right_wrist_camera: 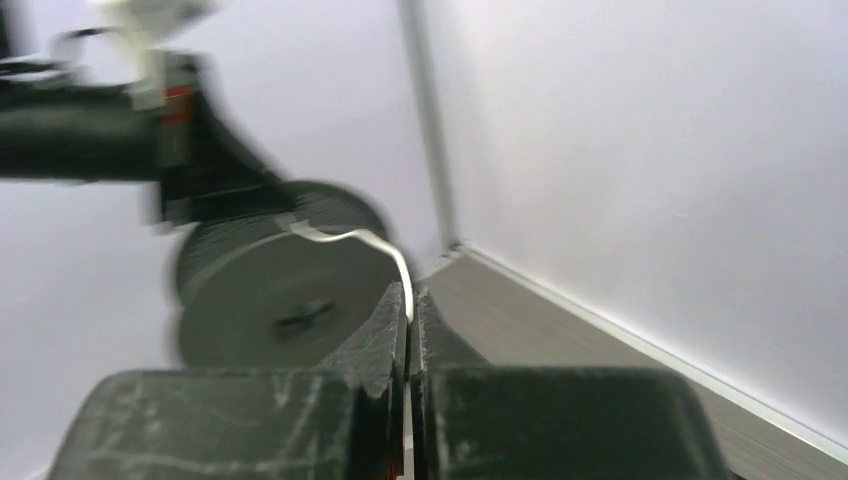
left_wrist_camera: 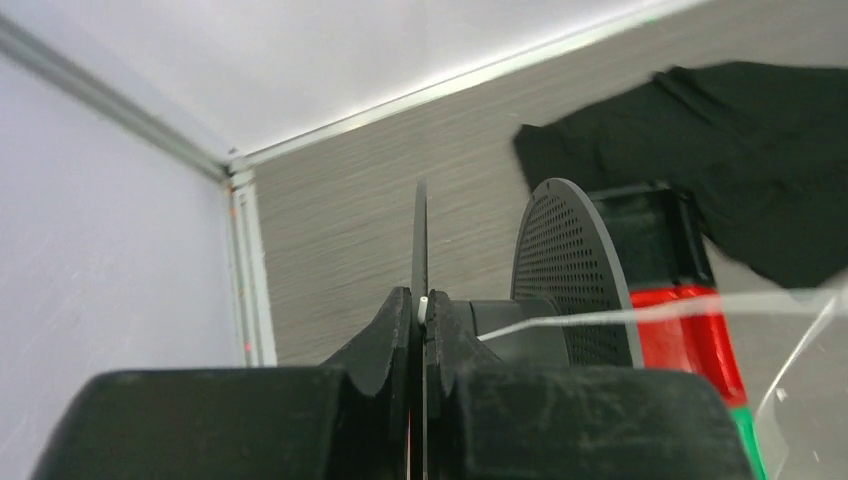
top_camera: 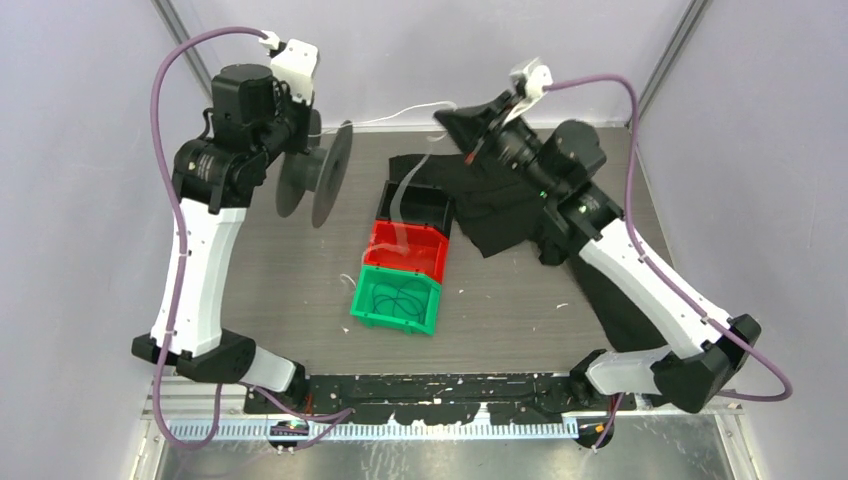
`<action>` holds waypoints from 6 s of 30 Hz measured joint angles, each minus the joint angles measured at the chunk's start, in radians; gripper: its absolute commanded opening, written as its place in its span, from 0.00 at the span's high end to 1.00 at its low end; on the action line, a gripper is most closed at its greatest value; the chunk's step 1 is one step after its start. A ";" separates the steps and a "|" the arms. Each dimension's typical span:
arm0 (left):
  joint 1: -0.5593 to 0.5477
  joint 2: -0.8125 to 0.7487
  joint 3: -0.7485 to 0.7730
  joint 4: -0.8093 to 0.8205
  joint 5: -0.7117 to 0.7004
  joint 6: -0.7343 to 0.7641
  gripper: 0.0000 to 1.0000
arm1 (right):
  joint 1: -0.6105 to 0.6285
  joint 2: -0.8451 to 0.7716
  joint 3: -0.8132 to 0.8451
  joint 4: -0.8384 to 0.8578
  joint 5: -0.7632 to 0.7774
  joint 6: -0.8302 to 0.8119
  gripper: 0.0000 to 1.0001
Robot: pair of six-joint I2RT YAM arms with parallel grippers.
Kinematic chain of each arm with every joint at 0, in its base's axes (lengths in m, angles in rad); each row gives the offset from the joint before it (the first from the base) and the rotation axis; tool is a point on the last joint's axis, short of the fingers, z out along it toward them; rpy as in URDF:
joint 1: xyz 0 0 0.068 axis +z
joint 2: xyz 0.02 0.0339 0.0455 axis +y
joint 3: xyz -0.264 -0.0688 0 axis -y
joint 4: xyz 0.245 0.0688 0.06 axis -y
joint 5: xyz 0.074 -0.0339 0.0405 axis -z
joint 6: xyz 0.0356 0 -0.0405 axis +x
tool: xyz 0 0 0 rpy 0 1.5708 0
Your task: Wrap the cables
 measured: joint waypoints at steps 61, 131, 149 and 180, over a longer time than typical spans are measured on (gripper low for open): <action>-0.034 -0.298 -0.626 0.670 -0.260 -0.889 0.99 | 0.174 0.216 -0.286 0.235 -0.165 0.259 0.66; -0.049 -0.233 -0.318 0.674 -0.250 -0.664 1.00 | 0.189 0.246 -0.367 0.262 0.112 0.253 0.99; -0.089 0.035 -0.306 0.798 -0.459 -0.369 0.99 | 0.260 -0.051 0.005 -0.649 -0.142 -0.085 0.99; -0.147 0.011 -0.313 0.117 0.568 0.165 0.99 | -0.066 -0.071 0.152 -0.670 0.092 -0.445 1.00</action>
